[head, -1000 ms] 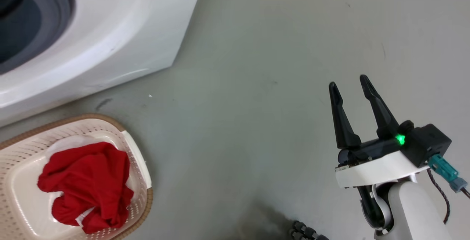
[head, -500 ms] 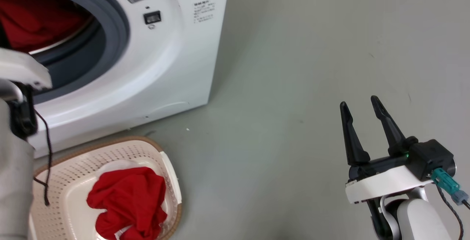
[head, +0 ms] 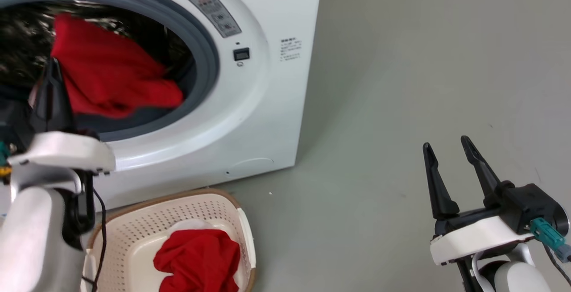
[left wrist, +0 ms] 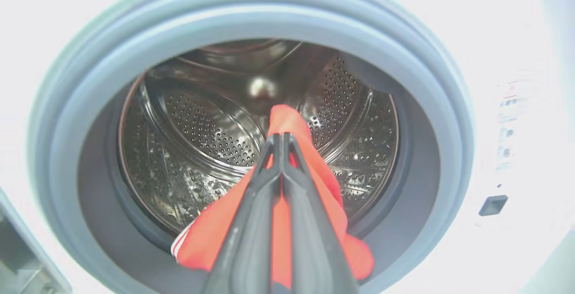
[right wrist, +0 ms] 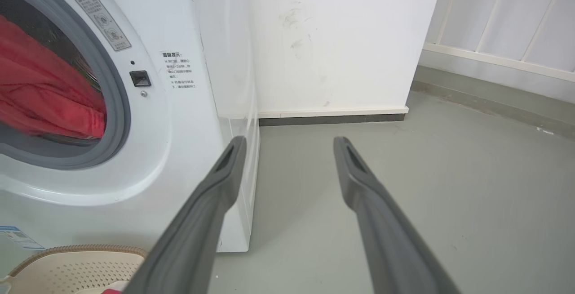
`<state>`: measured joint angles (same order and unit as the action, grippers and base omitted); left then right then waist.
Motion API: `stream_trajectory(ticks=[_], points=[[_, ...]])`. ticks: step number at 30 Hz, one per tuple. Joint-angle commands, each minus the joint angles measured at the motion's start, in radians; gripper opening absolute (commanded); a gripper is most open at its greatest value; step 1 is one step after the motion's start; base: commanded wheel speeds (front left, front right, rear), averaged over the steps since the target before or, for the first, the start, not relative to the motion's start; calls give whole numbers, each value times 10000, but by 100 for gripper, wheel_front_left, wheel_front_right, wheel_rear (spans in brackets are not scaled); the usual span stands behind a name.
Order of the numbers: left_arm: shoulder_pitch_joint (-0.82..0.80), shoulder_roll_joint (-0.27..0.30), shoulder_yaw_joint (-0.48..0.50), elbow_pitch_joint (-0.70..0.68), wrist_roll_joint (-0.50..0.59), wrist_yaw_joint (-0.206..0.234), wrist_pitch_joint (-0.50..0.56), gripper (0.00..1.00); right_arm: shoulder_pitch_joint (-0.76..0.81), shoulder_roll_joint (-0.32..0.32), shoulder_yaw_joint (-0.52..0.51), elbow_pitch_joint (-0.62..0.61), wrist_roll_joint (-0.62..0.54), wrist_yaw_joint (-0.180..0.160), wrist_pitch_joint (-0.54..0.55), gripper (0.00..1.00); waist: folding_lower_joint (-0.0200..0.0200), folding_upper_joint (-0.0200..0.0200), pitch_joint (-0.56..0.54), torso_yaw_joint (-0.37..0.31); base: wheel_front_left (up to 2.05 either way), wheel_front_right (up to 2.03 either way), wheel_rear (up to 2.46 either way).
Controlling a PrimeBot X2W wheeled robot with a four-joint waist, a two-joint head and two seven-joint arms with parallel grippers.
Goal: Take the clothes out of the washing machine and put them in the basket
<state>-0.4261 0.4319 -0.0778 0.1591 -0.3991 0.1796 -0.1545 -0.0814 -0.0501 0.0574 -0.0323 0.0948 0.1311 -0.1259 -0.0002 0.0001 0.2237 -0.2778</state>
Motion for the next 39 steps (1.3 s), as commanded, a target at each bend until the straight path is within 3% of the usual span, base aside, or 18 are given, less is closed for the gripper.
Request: stream_trajectory(ticks=[1, 11, 19, 28, 39], points=[[495, -36, 4, -475, 27, 148, 106, 0, 198, -1, -27, -113, -49, -7, 105, 100, 2, -1, -468, 362, 0, 0, 0], [2998, -261, -221, -3243, 199, 940, 620, 0, 929, -1, -401, -696, -358, -7, 623, 100, 2, -1, -1193, 1189, 0, 0, 0], [4293, -343, -547, -3991, 169, 1162, 1094, 0, 1236, 0, -360, -1013, -506, -7, 982, 100, 2, -1, -1578, 1753, 0, 0, 0], [5152, -1263, -901, -2331, -626, 969, 641, 0, 1151, -1, -226, -1281, -525, -7, 1085, 100, 2, -1, -1212, 1954, 0, 0, 0], [3776, -1960, -890, 644, -977, 211, -785, 0, 504, -1, -60, -1402, -598, -7, 1039, 100, 2, -1, 171, 1641, 0, 0, 0]])
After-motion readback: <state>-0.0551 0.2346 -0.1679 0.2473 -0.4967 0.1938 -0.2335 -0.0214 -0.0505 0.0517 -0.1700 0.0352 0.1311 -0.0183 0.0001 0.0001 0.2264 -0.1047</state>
